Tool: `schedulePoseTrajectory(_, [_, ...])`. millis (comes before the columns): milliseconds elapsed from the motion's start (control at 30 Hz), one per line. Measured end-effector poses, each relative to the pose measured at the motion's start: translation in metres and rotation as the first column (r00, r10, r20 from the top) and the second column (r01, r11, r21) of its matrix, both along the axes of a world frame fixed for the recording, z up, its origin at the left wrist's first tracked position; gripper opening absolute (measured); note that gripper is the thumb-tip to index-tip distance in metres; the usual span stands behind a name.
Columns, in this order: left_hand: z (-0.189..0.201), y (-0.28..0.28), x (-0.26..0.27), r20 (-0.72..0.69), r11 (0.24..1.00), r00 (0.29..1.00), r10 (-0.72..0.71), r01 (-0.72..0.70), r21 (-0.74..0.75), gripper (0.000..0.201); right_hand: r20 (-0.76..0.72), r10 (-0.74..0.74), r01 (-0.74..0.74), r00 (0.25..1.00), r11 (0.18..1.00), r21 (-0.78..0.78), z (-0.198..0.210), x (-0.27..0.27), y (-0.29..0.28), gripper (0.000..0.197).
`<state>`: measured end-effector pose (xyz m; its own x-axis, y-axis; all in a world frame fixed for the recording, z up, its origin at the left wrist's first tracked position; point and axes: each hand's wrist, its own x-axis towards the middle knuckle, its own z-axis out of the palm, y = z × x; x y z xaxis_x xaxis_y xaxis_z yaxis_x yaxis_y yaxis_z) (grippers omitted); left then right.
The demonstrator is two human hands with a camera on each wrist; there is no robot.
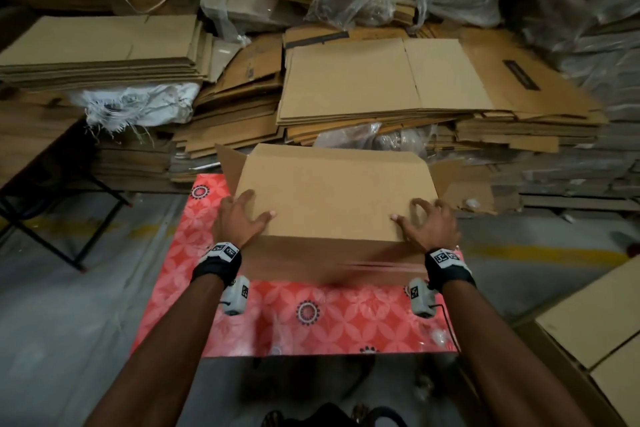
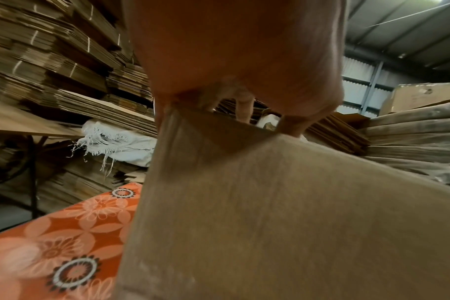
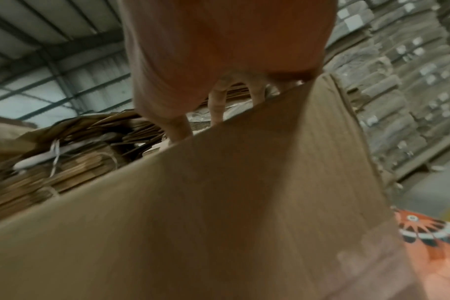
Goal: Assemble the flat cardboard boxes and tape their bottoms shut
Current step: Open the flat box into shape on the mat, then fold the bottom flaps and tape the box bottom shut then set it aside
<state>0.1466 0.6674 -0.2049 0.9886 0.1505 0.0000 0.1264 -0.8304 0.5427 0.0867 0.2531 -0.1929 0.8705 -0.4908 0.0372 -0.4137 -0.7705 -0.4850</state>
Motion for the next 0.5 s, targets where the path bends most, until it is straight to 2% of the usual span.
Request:
schedulePoseTrajectory(67, [-0.003,-0.005,-0.017,0.070,0.992,0.990,0.121,-0.119,-0.033,0.083,0.051,-0.067,0.072,0.996,0.993,-0.089,-0.004,-0.011,0.008,0.094])
schedulePoseTrajectory(133, [-0.018,-0.006,-0.034,0.144,0.975,0.973,0.180,-0.157,-0.158,0.085,0.160,-0.099,0.115,0.982,0.989,-0.095,-0.012,-0.024,0.013,0.104])
schedulePoseTrajectory(200, [-0.036,-0.001,-0.046,0.202,0.915,0.956,0.213,-0.123,-0.383,0.093,0.265,-0.146,0.146,0.953,0.989,0.018,-0.023,-0.040,0.017,0.114])
schedulePoseTrajectory(233, [-0.044,0.002,-0.050,0.187,0.855,0.953,0.238,-0.114,-0.506,0.099,0.295,-0.185,0.164,0.937,0.982,0.094,-0.027,-0.049,0.019,0.120])
schedulePoseTrajectory(300, [-0.055,0.008,-0.060,0.094,0.720,0.952,0.290,-0.152,-0.677,0.105,0.312,-0.264,0.190,0.913,0.950,0.249,-0.039,-0.062,0.022,0.128])
schedulePoseTrajectory(367, [-0.063,0.011,-0.068,0.014,0.624,0.958,0.285,-0.175,-0.761,0.097,0.287,-0.319,0.171,0.903,0.881,0.441,-0.052,-0.069,0.024,0.135])
schedulePoseTrajectory(433, [-0.065,0.007,-0.075,-0.009,0.606,0.970,0.243,-0.159,-0.780,0.078,0.274,-0.355,0.136,0.894,0.796,0.589,-0.064,-0.071,0.025,0.141])
schedulePoseTrajectory(500, [-0.064,0.001,-0.078,-0.025,0.657,0.977,0.211,-0.161,-0.737,0.067,0.264,-0.384,0.124,0.885,0.741,0.661,-0.069,-0.070,0.025,0.140])
